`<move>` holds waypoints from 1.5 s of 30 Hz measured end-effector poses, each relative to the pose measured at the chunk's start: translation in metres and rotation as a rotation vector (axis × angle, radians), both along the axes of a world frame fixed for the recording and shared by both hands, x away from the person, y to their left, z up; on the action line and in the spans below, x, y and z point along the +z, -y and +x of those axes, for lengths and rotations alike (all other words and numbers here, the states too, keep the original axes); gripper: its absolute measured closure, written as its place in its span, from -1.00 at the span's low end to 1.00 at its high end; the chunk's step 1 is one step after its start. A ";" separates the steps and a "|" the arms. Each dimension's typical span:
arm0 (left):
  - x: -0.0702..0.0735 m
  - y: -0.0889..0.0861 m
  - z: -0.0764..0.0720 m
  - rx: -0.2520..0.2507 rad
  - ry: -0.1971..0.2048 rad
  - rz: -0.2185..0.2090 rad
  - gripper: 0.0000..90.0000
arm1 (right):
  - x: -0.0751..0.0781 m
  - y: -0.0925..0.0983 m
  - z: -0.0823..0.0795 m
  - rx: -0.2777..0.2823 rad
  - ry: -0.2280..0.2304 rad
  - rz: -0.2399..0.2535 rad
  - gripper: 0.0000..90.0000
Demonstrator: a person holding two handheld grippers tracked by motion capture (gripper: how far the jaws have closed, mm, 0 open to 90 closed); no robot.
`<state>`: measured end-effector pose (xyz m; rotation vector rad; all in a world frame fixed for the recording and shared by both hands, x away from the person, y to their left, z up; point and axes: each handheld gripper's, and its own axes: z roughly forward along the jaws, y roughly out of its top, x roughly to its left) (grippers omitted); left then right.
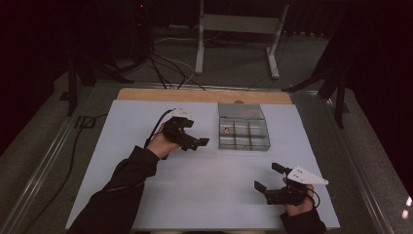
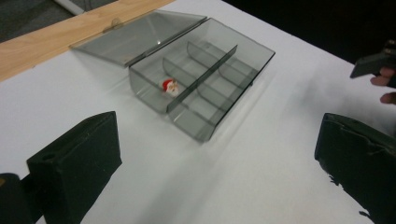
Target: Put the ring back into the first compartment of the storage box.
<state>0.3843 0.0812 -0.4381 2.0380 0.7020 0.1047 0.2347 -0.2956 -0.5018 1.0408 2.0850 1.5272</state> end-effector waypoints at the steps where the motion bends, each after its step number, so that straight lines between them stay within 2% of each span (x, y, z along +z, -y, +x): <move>1: -0.001 -0.004 -0.002 0.004 -0.004 -0.006 -0.98 | 0.000 0.000 0.000 0.001 -0.001 -0.001 -1.00; 10: -0.009 -0.031 -0.024 0.015 0.009 0.015 -0.98 | -0.001 -0.002 0.000 0.003 -0.005 -0.002 -1.00; 14: -0.015 -0.044 -0.032 0.031 -0.008 0.006 -0.98 | -0.001 -0.002 0.001 0.004 -0.008 -0.003 -1.00; 21: -0.030 -0.067 -0.051 0.048 -0.015 -0.001 -0.98 | -0.002 -0.003 0.001 0.008 -0.009 -0.008 -1.00; 30: -0.050 -0.086 -0.077 0.061 -0.026 0.000 -0.97 | -0.002 -0.003 0.001 0.010 -0.014 -0.011 -1.00; 37: -0.062 -0.103 -0.096 0.080 -0.007 0.020 -0.98 | -0.003 -0.004 0.001 0.011 -0.015 -0.016 -1.00; 43: -0.075 -0.121 -0.111 0.101 -0.008 0.014 -0.97 | -0.003 -0.004 0.001 0.013 -0.015 -0.021 -1.00; 45: -0.078 -0.126 -0.115 0.098 -0.021 0.001 -0.98 | -0.003 -0.004 0.002 0.014 -0.016 -0.023 -1.00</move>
